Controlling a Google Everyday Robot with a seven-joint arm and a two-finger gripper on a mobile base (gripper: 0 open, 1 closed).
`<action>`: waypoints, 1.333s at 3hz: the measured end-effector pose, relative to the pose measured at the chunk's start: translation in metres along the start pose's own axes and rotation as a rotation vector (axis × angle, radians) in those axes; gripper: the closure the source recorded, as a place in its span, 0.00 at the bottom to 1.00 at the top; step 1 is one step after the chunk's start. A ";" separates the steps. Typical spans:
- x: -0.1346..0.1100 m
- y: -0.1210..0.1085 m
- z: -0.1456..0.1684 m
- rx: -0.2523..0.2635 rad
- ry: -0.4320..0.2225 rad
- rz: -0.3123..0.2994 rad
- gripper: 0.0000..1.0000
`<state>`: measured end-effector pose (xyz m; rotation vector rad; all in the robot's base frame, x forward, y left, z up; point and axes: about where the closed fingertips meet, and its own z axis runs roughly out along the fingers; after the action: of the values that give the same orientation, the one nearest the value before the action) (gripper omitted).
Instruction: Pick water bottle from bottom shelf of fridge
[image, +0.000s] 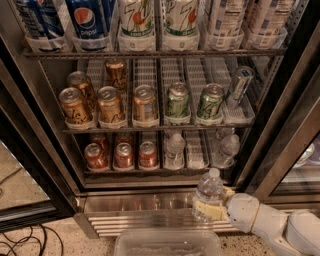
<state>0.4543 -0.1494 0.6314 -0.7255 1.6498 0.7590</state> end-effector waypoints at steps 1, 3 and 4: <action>-0.011 0.032 0.001 -0.131 -0.021 -0.021 1.00; -0.037 0.073 -0.006 -0.305 -0.086 -0.056 1.00; -0.052 0.085 -0.008 -0.366 -0.111 -0.079 1.00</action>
Offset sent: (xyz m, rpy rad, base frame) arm -0.0662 0.0413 0.0488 0.1018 -0.0767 0.3362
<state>0.3923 -0.1008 0.6930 -0.9803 1.3878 1.0393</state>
